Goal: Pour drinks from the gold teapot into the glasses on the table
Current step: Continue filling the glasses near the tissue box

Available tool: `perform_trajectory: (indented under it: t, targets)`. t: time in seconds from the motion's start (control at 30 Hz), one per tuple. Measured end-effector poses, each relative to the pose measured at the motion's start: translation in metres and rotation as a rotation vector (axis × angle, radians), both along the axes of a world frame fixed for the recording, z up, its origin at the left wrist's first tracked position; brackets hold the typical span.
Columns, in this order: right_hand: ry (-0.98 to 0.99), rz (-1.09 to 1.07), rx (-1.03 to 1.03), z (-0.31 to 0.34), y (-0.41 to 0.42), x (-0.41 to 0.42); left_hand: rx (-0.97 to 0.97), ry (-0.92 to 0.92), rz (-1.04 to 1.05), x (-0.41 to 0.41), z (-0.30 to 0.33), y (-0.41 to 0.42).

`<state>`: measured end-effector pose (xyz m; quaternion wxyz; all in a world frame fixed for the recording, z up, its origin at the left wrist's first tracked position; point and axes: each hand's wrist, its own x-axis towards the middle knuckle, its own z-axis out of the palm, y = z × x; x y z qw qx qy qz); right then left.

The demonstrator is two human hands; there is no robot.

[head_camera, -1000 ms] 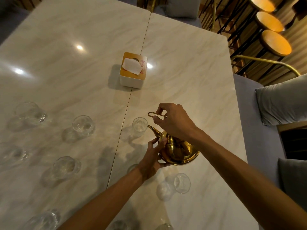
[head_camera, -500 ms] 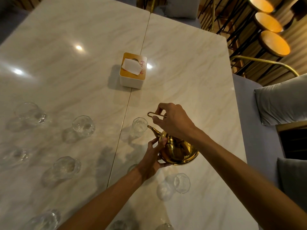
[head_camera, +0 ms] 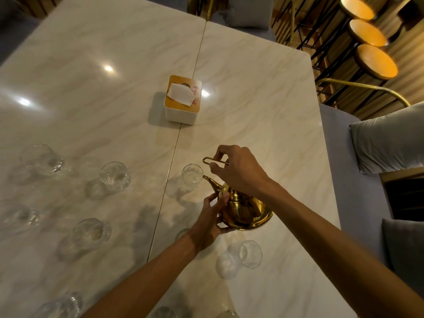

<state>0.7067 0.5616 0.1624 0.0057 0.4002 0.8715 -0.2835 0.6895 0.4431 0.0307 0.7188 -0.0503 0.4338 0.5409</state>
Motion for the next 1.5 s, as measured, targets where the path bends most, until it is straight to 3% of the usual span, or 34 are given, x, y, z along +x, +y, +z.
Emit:
perform_trajectory:
  t: [0.53,0.97,1.27,1.5]
  targets:
    - [0.081,-0.109,-0.065,0.0,-0.012,0.016,-0.031,0.147,-0.057,-0.01,0.0,-0.006]
    - [0.469,-0.376,-0.135,0.03,-0.066,0.07,0.053,0.458,-0.06,-0.017,0.035,-0.032]
    - [0.615,-0.515,-0.003,0.066,-0.13,0.129,0.202,0.604,-0.14,0.023,0.087,-0.069]
    - [0.649,-0.596,0.108,0.078,-0.182,0.192,0.275,0.578,-0.206,0.074,0.107,-0.109]
